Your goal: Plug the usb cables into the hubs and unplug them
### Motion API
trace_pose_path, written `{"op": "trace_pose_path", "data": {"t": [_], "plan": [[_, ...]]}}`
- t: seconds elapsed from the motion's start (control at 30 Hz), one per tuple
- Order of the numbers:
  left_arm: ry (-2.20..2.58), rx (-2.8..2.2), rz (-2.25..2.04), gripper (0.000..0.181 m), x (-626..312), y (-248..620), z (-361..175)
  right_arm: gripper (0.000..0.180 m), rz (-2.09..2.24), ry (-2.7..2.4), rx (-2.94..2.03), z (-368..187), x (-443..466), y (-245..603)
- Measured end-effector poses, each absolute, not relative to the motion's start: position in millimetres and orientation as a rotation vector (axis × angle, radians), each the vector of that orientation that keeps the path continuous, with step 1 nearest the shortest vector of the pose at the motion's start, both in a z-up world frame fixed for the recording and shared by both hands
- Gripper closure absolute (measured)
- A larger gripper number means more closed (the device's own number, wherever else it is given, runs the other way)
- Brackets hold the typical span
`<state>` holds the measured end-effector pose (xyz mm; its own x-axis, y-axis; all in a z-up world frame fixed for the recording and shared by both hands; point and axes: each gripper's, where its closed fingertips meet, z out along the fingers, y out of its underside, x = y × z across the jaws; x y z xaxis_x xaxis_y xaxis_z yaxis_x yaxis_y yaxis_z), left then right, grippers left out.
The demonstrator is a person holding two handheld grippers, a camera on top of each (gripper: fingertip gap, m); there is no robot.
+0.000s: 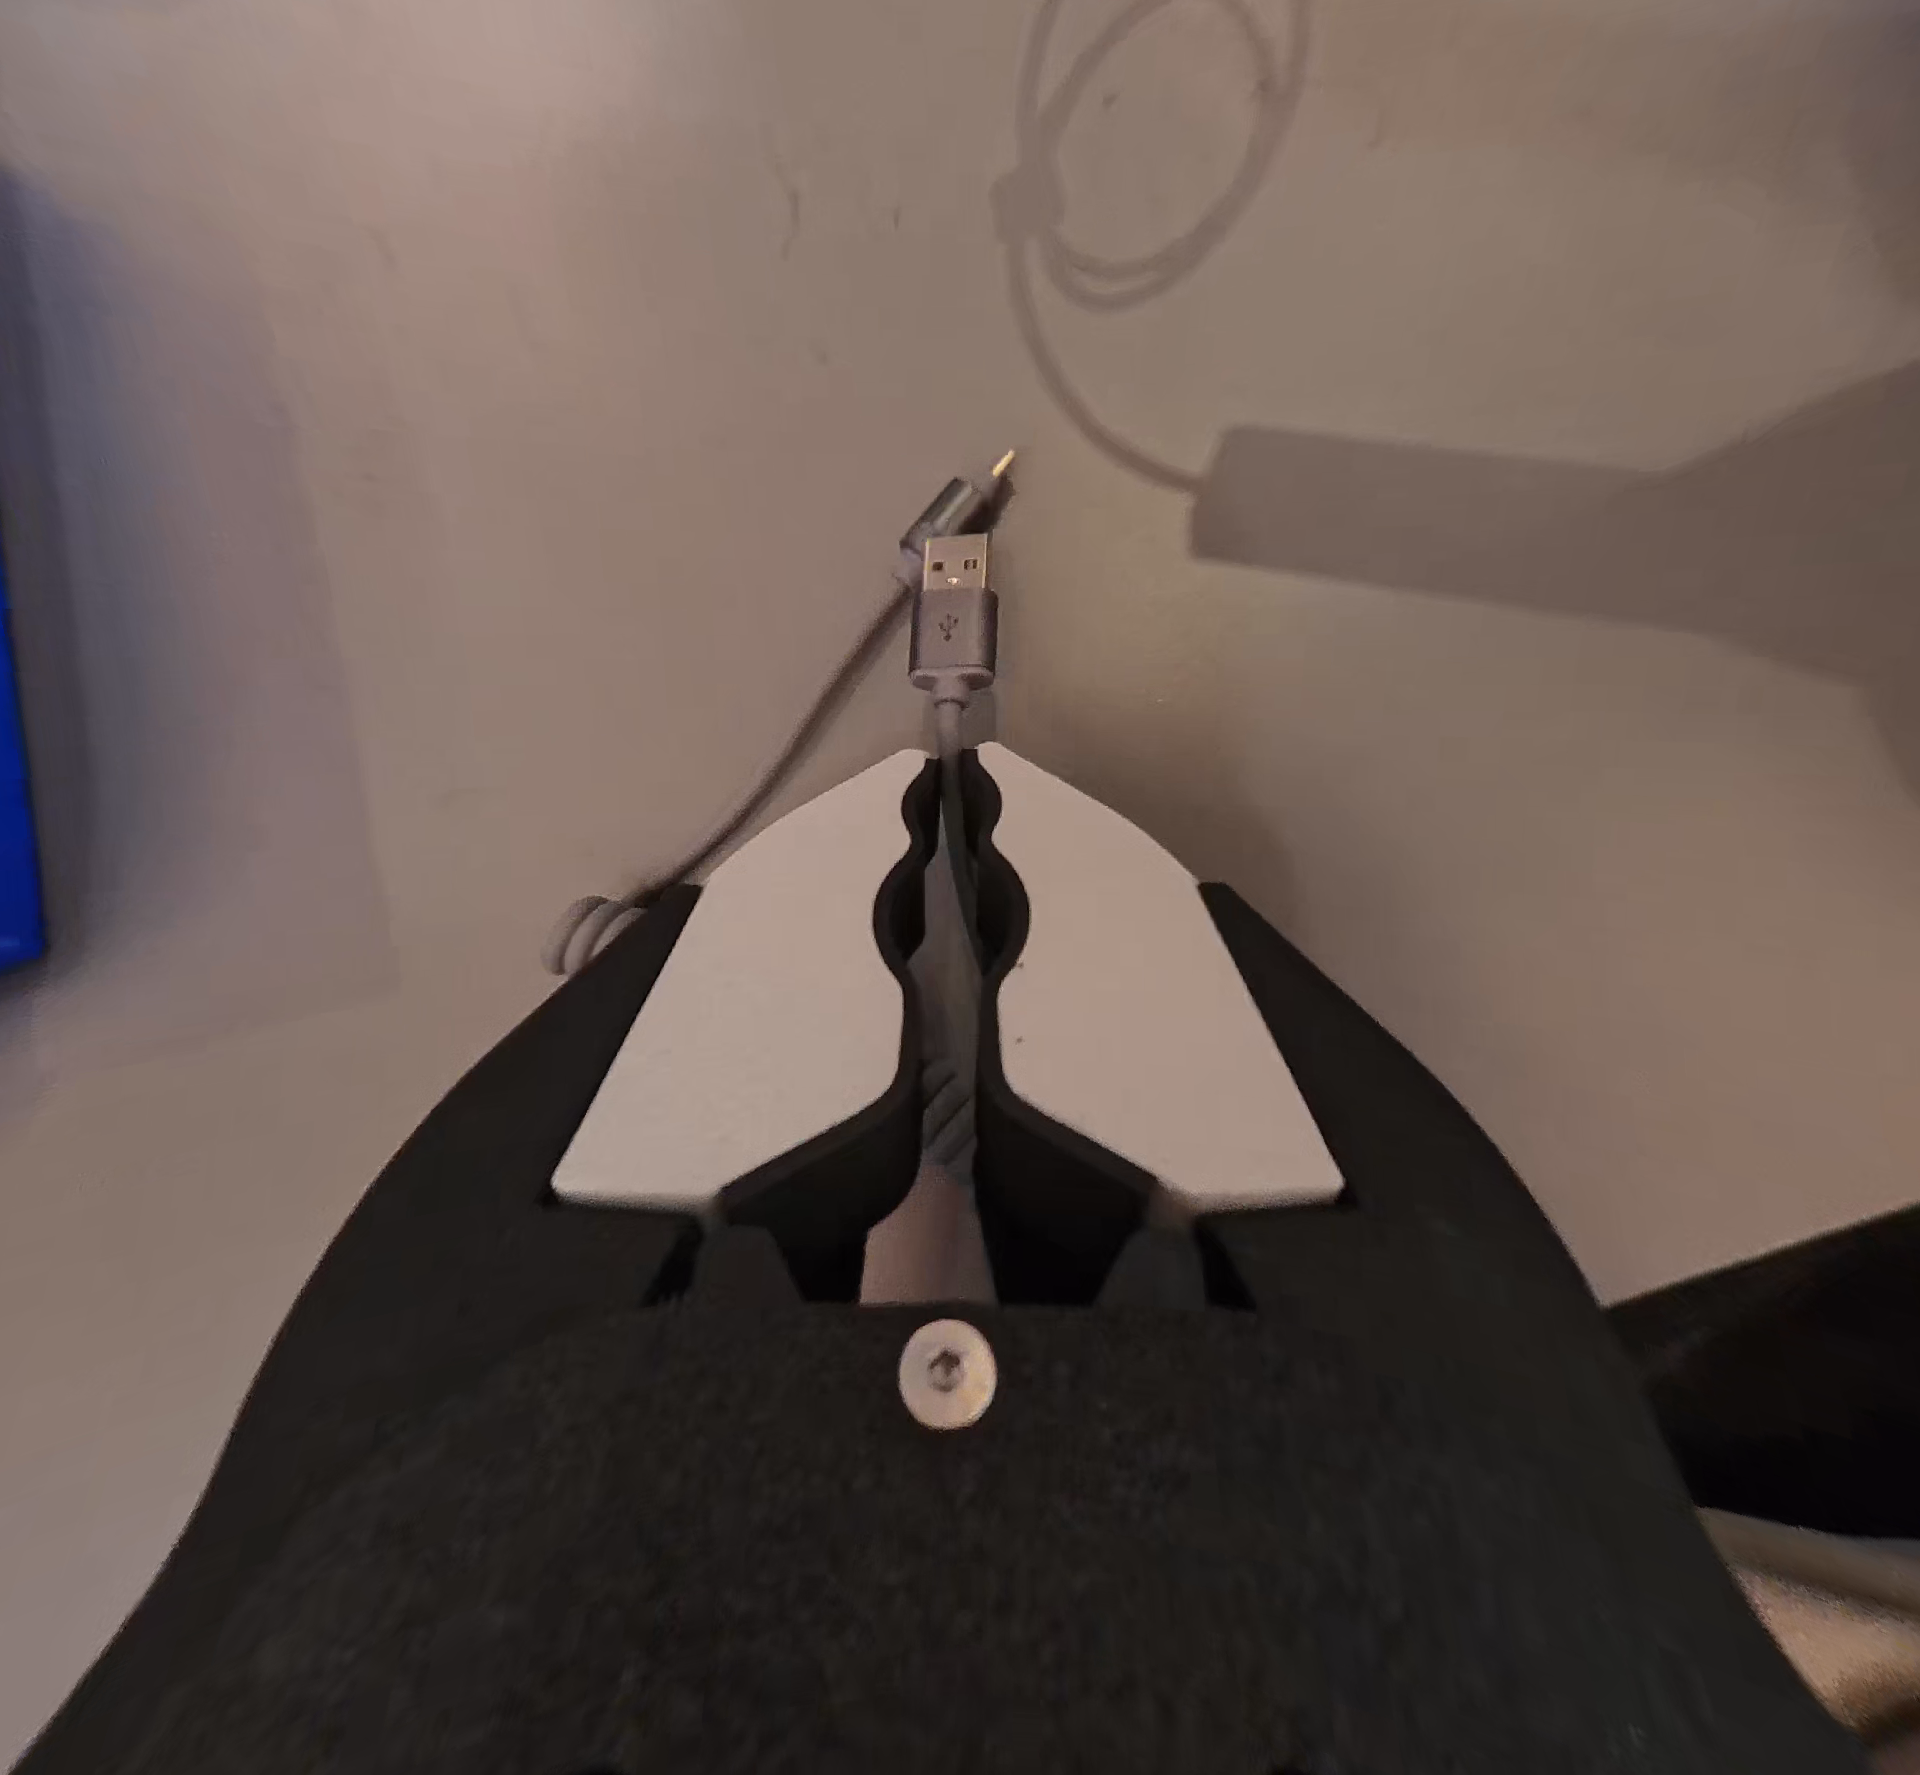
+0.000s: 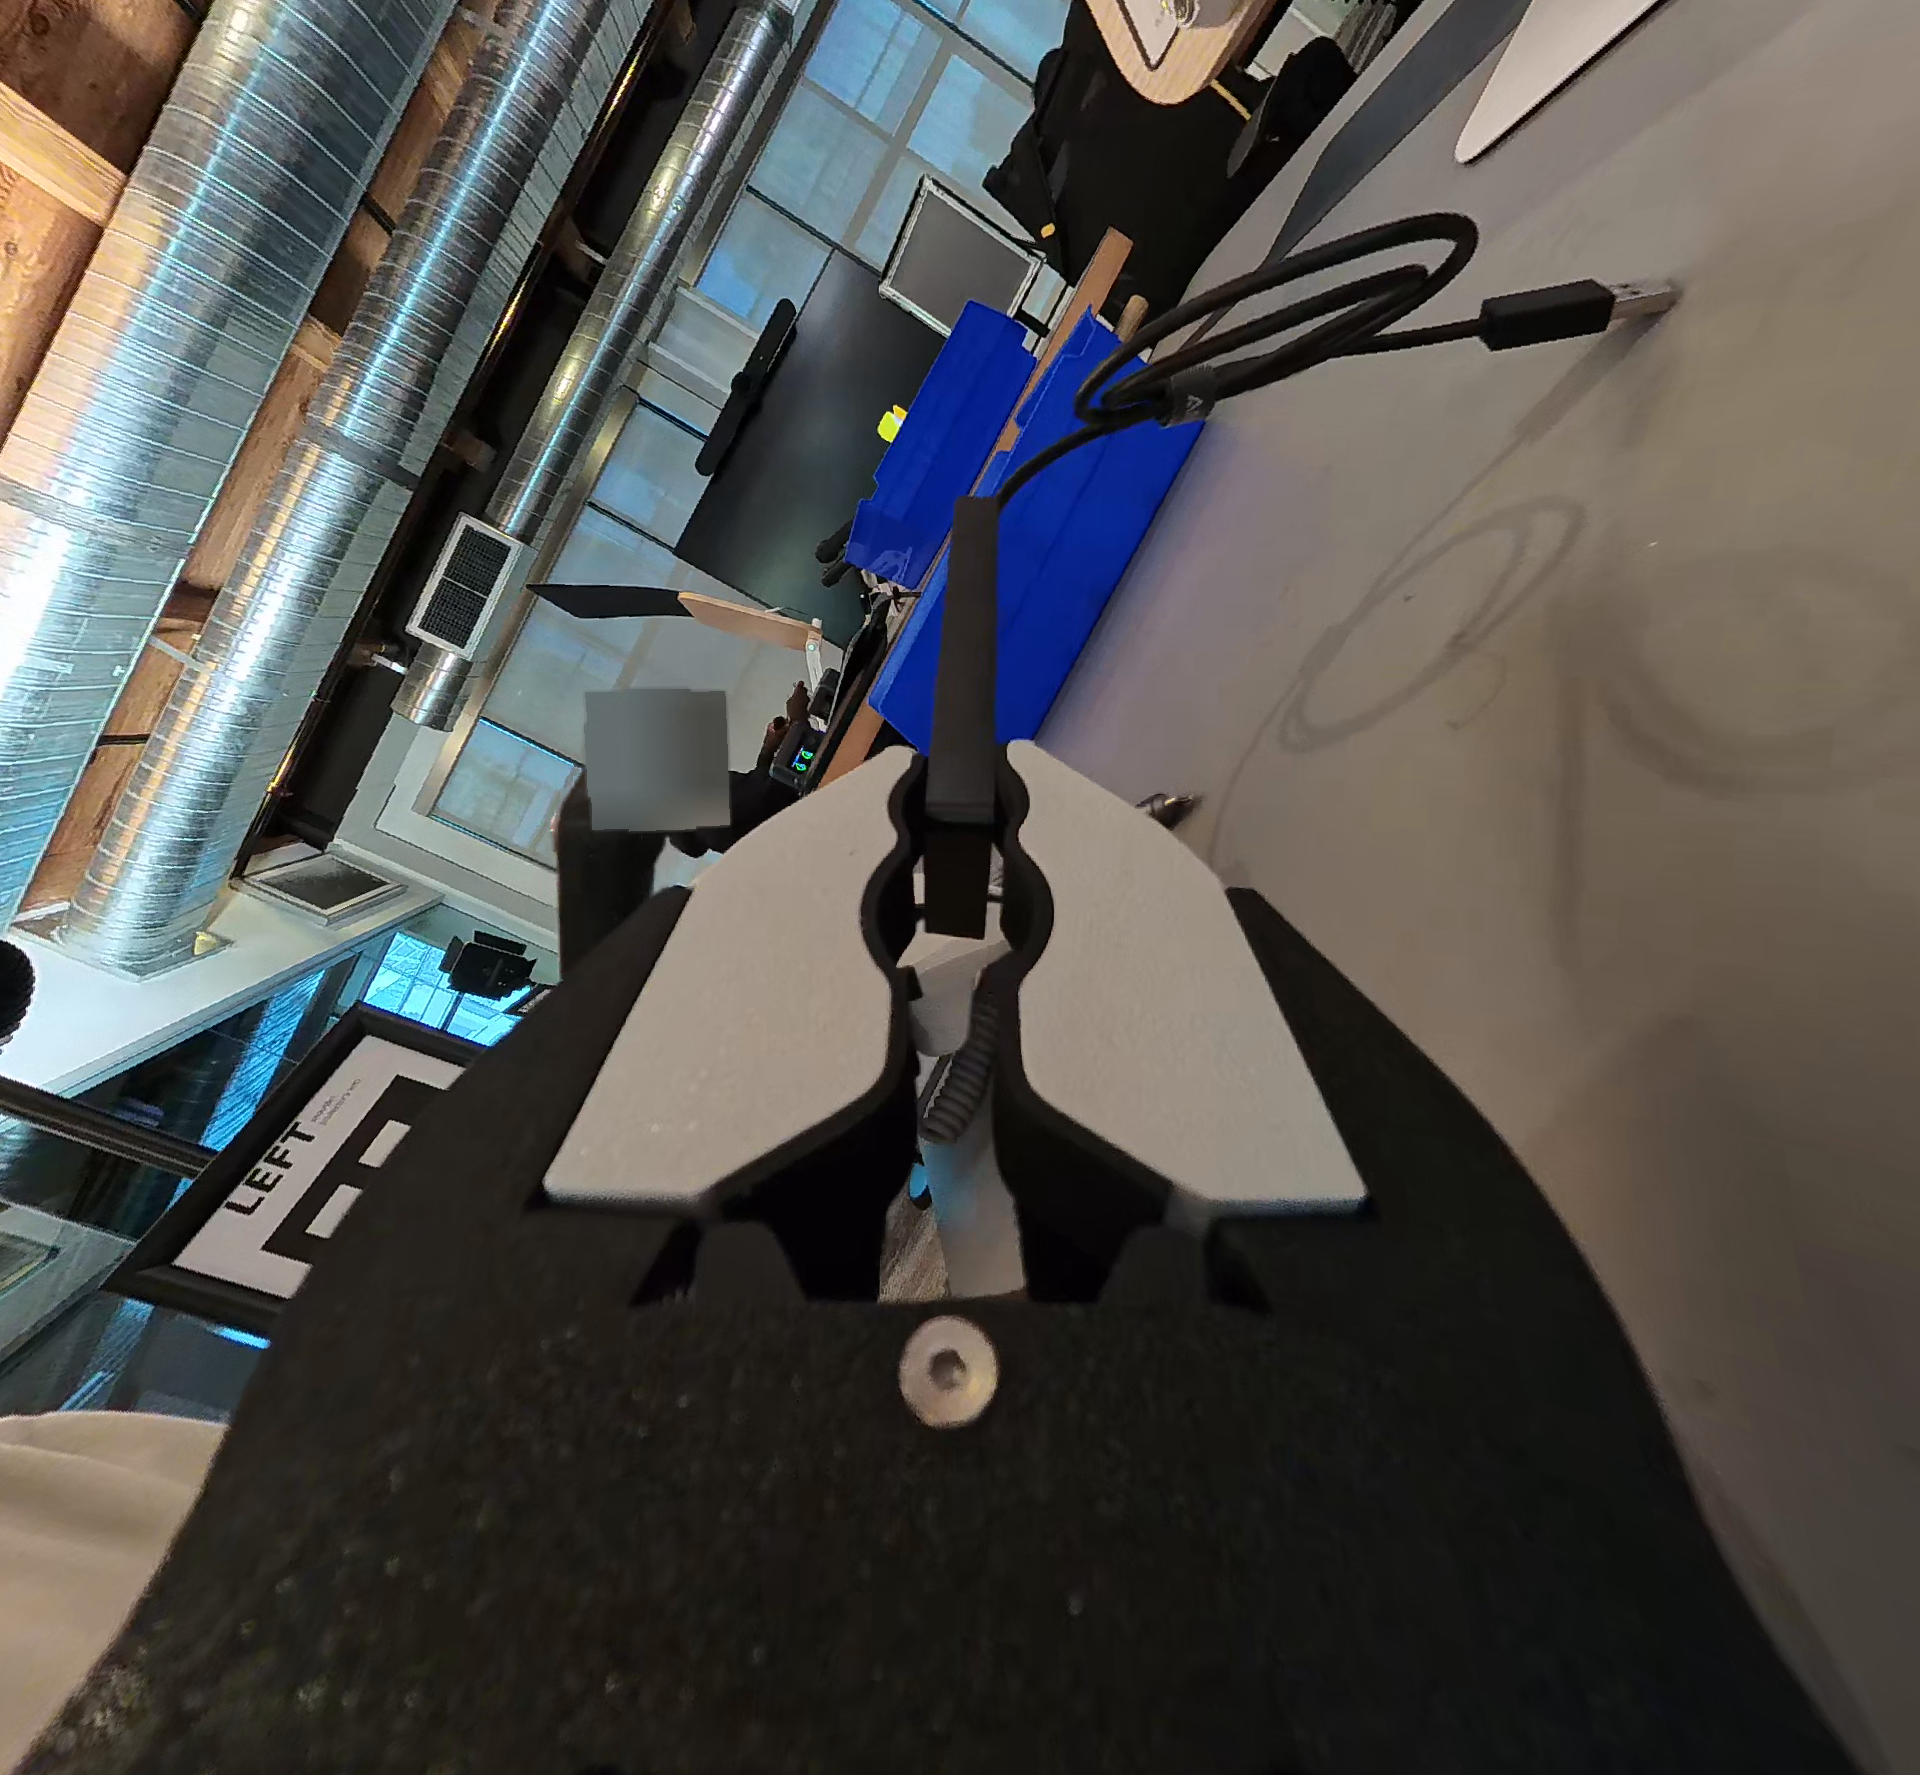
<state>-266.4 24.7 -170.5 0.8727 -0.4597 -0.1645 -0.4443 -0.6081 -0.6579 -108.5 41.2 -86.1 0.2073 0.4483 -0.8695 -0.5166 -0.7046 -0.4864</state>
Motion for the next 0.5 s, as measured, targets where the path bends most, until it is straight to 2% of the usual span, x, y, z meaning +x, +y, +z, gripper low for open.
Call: {"op": "trace_pose_path", "data": {"t": [0.5], "plan": [[1.060, -2.018, -0.190, 0.178, -242.0, 9.7, -98.6, 0.169, 1.655, 0.087, -1.754, -89.6, -115.7, 38.4]]}}
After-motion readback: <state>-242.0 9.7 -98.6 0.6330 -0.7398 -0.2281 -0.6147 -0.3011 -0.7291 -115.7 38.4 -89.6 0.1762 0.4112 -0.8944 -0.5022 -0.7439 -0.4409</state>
